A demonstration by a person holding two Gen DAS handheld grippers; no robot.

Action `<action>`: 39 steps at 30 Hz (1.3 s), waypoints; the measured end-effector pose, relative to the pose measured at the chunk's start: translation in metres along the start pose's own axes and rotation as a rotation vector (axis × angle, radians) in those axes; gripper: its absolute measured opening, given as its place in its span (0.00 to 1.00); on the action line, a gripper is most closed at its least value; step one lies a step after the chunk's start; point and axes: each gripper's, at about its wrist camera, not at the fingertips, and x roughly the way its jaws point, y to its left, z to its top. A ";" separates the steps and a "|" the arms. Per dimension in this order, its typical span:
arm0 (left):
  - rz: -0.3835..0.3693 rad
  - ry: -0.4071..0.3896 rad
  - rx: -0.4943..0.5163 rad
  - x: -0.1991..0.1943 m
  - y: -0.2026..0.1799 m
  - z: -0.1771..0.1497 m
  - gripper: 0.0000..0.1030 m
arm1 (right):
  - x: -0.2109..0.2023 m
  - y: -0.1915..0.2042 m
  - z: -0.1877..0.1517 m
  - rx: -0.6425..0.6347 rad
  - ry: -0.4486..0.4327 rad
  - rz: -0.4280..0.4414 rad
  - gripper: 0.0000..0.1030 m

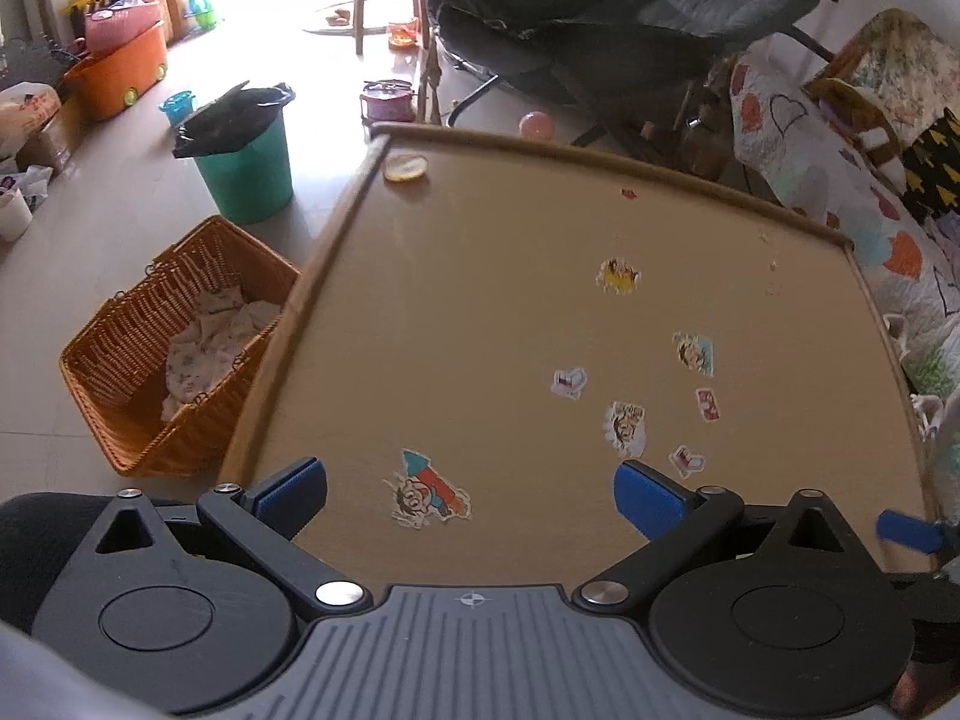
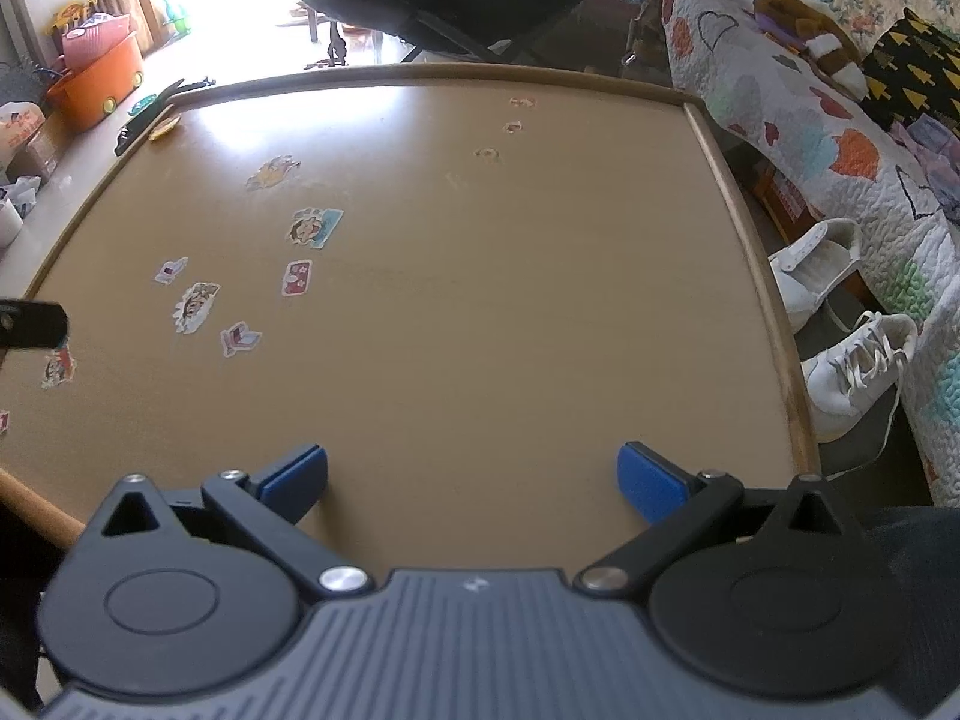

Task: Fold clothes
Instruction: 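Move the left tool down toward the floral cloth in the wicker basket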

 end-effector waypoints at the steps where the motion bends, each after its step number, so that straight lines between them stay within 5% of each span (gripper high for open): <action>1: 0.005 0.000 -0.001 -0.004 0.000 0.002 1.00 | -0.001 -0.001 0.000 0.006 0.002 0.009 1.00; 18: 0.112 -0.028 -0.003 -0.082 0.009 0.030 1.00 | -0.021 -0.003 -0.003 0.016 -0.052 0.087 1.00; 39: 0.236 -0.039 -0.265 -0.082 0.187 0.077 1.00 | -0.016 0.043 0.026 -0.113 0.008 0.124 1.00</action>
